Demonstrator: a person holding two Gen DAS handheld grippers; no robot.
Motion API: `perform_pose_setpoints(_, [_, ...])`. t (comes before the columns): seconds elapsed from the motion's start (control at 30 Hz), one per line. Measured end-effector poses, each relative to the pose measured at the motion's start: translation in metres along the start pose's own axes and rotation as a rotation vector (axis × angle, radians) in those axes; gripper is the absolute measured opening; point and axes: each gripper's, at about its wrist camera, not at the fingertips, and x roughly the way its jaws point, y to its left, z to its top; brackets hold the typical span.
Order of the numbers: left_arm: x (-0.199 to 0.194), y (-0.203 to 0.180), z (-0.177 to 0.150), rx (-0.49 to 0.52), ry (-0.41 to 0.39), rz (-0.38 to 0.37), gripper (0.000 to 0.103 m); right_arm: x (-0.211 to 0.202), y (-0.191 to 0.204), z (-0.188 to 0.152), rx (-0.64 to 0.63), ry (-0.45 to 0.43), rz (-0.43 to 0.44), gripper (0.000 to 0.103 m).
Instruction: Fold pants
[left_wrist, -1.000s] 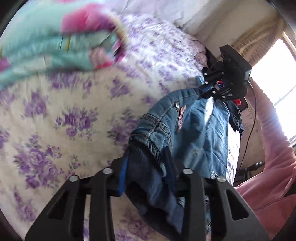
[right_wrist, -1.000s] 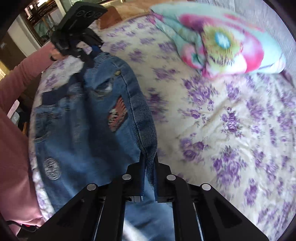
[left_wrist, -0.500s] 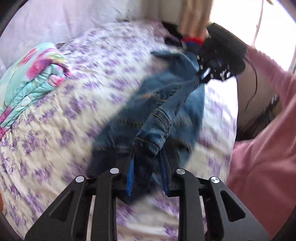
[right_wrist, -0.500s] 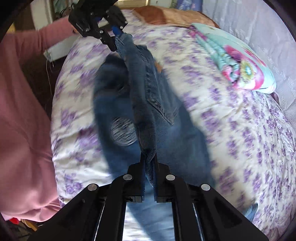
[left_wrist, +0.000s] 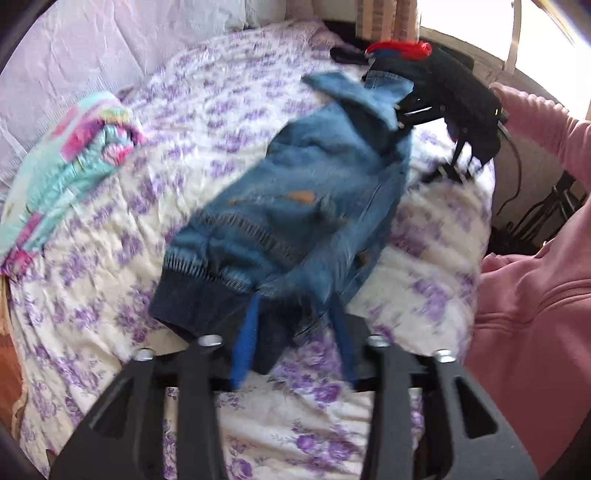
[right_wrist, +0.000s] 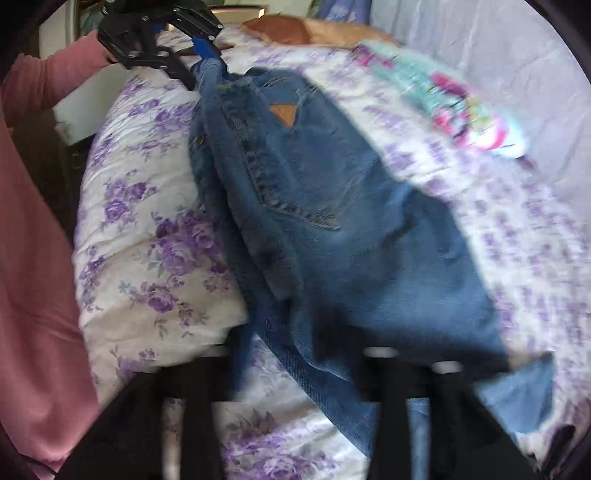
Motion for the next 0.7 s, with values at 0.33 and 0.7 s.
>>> perform_pose_setpoints(0.33, [-0.027,-0.025,0.069,-0.187,-0.282,-0.053,0.095,-0.087,-0.118,-0.03,0.693,-0.273,-0.296,0.097])
perform_pose_setpoints(0.7, [0.113,-0.027,0.073,-0.488,-0.137,0.107,0.095,-0.015,-0.287,-0.083,1.305,0.035,-0.458,0.089])
